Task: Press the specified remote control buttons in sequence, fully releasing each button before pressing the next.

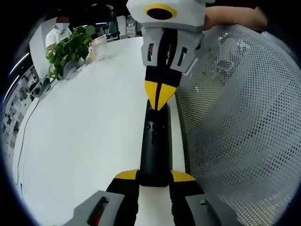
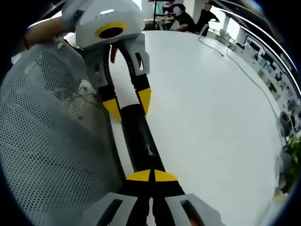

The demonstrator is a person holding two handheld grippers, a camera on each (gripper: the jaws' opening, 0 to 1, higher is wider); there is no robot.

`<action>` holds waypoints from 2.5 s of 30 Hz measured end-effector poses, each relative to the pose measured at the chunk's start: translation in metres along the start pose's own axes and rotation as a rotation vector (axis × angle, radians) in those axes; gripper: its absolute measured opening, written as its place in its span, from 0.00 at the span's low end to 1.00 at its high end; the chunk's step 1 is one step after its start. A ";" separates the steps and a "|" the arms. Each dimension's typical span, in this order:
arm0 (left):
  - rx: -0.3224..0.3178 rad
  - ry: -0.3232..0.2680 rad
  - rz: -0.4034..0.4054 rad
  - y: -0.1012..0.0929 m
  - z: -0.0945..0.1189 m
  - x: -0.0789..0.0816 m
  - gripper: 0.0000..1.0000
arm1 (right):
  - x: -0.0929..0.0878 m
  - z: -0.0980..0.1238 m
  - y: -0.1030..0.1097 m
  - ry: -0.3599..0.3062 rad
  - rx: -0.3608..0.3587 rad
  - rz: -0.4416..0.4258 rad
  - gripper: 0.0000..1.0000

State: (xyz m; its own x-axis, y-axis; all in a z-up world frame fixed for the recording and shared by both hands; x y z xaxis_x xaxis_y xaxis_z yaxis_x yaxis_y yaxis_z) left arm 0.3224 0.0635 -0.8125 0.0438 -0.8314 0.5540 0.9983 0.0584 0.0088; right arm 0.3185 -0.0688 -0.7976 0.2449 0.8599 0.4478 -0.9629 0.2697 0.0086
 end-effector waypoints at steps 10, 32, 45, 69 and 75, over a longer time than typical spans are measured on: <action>0.000 0.001 -0.003 0.000 0.000 0.000 0.25 | 0.003 -0.004 0.000 0.009 0.051 -0.014 0.00; 0.000 -0.003 0.005 0.000 0.001 0.000 0.25 | 0.003 -0.003 -0.002 -0.028 0.076 -0.083 0.00; -0.001 -0.006 0.008 0.000 0.001 0.000 0.25 | 0.011 -0.008 0.004 -0.041 0.076 0.020 0.00; 0.001 -0.007 0.006 0.000 0.000 0.000 0.25 | 0.008 -0.005 0.002 -0.045 0.103 0.149 0.00; 0.002 -0.010 0.007 0.000 0.000 0.000 0.25 | 0.009 -0.006 0.002 -0.027 0.094 0.201 0.00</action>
State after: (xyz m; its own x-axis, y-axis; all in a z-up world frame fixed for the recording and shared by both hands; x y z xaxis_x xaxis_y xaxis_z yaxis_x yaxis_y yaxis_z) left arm 0.3226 0.0638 -0.8124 0.0508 -0.8256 0.5620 0.9978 0.0658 0.0064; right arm 0.3195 -0.0581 -0.7991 0.0449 0.8800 0.4729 -0.9987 0.0511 -0.0003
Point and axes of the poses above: the point that each gripper's makers call its tool centre point, and the gripper's own axes: z roughly backward along the fingers, y roughly to its left, x roughly out of its top, the point moved 6 cm from there along z, roughly backward along the fingers, and after that the axes turned 1 degree about x, right-handed, at the moved point
